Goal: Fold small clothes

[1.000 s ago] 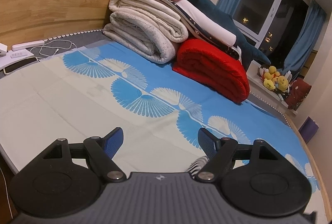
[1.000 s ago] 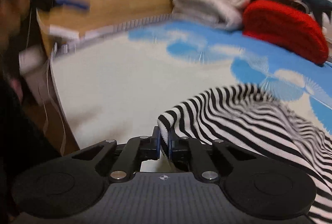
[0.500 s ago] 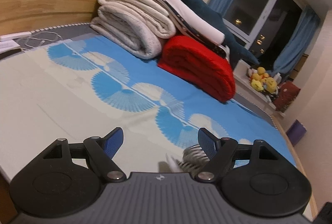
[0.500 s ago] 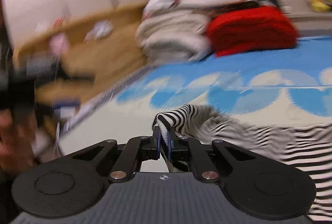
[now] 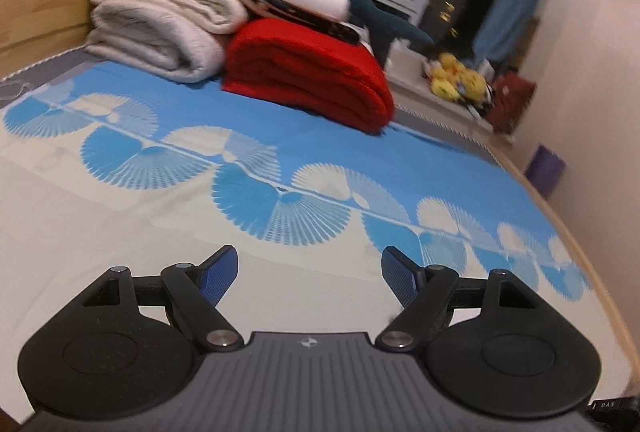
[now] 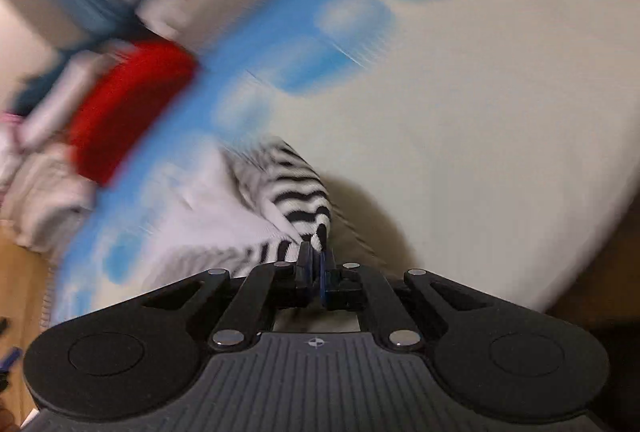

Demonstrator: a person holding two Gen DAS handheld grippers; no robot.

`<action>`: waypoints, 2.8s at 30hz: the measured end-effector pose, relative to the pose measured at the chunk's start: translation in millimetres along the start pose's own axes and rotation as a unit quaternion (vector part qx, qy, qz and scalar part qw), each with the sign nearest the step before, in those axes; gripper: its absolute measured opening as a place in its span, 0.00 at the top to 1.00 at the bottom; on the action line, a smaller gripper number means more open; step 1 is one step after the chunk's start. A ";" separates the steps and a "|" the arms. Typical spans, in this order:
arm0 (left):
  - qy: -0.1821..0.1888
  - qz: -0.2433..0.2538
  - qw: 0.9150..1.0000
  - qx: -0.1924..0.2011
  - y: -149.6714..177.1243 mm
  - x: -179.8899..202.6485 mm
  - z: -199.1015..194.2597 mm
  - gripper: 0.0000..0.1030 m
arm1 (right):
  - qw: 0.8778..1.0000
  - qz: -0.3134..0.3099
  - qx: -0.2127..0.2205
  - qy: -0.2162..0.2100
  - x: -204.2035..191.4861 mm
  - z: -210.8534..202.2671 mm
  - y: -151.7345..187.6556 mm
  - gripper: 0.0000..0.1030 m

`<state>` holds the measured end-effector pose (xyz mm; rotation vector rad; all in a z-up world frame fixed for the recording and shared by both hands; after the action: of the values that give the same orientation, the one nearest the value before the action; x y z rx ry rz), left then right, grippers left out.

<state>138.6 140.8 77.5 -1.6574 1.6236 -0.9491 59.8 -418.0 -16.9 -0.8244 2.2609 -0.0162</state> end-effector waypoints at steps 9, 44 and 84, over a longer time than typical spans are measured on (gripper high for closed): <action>0.020 0.022 0.999 -0.029 9.6 21.8 17.0 0.19 | 0.977 -0.185 0.066 -0.078 -70.1 -47.3 -42.1 0.80; 0.143 0.079 0.943 -0.289 127.3 181.9 132.4 0.05 | 0.960 -0.233 -0.156 -0.012 -33.7 41.6 -56.0 0.98; 0.166 0.114 0.940 -0.274 123.5 195.1 128.8 0.08 | 0.995 -0.070 -0.009 -0.070 -113.3 113.5 -124.1 0.98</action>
<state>175.4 -66.3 -82.7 -1.6543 2.4232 -0.7211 261.6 -427.9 -0.3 -0.9616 2.0726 -0.0036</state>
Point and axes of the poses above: each gripper's, at about its wrist camera, not at the fingertips, and z roughly the way its jaws point, x to its right, y to its underside, the point moved 4 cm from there along z, roughly the way its jaws point, and after that the axes turned 15 degrees about z, right-handed, at the moved point
